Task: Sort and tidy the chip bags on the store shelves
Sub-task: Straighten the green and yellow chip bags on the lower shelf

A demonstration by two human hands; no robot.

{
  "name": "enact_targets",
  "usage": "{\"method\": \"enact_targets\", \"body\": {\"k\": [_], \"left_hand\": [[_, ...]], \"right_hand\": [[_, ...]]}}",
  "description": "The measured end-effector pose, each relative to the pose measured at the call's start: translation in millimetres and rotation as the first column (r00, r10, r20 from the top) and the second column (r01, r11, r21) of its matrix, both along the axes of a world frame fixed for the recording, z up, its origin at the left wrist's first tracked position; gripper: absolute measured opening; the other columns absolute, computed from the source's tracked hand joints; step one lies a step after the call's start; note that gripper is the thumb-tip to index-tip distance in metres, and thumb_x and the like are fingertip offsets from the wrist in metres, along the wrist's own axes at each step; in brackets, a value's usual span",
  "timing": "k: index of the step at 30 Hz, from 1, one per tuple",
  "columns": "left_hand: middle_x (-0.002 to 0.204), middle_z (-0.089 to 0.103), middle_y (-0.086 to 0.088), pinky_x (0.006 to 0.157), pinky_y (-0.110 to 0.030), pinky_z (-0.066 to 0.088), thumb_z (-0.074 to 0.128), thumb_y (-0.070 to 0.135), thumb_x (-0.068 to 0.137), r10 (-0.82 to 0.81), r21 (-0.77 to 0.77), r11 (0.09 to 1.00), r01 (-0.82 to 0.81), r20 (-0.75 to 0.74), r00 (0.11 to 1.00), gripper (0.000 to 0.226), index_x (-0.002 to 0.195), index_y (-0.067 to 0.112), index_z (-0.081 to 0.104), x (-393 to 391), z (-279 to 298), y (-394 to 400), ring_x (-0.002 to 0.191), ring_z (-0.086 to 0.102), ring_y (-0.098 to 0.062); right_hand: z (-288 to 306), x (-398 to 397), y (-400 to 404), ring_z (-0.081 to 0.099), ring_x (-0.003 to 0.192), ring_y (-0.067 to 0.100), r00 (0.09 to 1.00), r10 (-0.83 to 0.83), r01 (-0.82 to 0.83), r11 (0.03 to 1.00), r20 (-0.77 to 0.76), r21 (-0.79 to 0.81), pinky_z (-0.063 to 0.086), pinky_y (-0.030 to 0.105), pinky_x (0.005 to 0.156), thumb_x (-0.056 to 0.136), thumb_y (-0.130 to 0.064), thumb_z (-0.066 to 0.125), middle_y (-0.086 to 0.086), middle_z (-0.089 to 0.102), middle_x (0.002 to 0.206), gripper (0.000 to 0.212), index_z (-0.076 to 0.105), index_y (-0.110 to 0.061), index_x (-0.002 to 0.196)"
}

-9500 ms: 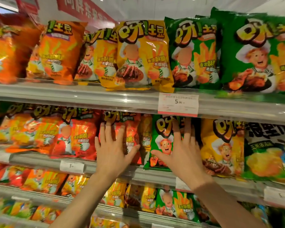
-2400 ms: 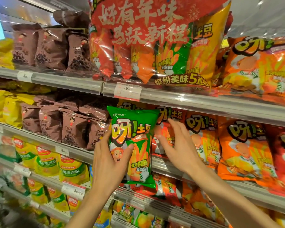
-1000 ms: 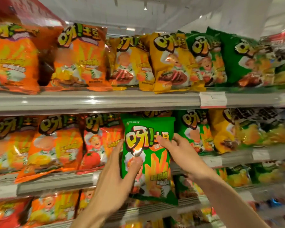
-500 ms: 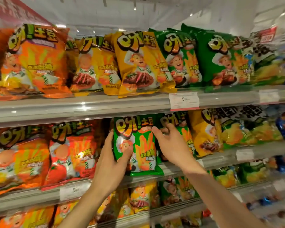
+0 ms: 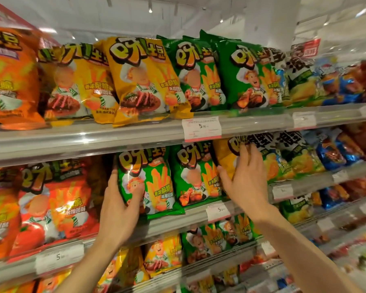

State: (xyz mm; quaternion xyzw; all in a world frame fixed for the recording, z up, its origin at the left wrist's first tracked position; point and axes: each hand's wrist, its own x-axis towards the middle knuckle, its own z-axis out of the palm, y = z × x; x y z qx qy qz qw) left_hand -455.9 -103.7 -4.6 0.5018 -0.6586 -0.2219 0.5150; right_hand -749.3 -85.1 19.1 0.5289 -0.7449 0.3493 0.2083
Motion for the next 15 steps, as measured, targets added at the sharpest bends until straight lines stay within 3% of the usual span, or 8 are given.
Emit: {"method": "enact_targets", "body": {"k": [3, 6, 15], "left_hand": [[0.165, 0.023, 0.006, 0.117, -0.041, 0.026, 0.048, 0.069, 0.091, 0.005, 0.000, 1.000, -0.005, 0.000, 1.000, 0.088, 0.159, 0.031, 0.009, -1.7, -1.6, -0.1, 0.150, 0.025, -0.017], [0.166, 0.020, 0.005, 0.117, -0.040, 0.025, 0.050, 0.063, 0.093, 0.011, 0.013, 1.000, -0.011, 0.004, 1.000, 0.086, 0.160, 0.030, 0.007, -3.2, -2.7, 1.8, 0.151, 0.023, -0.018], [0.166, 0.020, 0.007, 0.116, -0.040, 0.026, 0.050, 0.062, 0.094, 0.024, 0.024, 0.999, -0.024, 0.006, 1.000, 0.085, 0.160, 0.032, 0.006, -1.3, -3.8, 6.3, 0.150, 0.024, -0.018]], "right_hand": [[-9.0, -13.7, -13.8, 0.013, 0.150, 0.041, 0.994, 0.002, -0.015, 0.993, 0.113, 0.115, 0.025, 0.058, 0.117, 0.089, -0.071, 0.046, 0.026, 0.011, 0.162, 0.101, 0.009, -0.006, 0.157], [-14.3, -18.0, -22.2, 0.008, 0.151, 0.041, 0.973, 0.023, -0.063, 0.984, 0.230, 0.170, 0.024, 0.057, 0.118, 0.086, -0.073, 0.048, 0.022, -0.001, 0.165, 0.106, -0.003, -0.012, 0.157], [-8.5, -26.2, -22.4, 0.022, 0.148, 0.038, 0.950, 0.078, -0.102, 0.993, 0.301, 0.065, 0.032, 0.054, 0.114, 0.095, -0.047, 0.057, 0.019, 0.016, 0.163, 0.088, 0.008, -0.011, 0.158]]}}
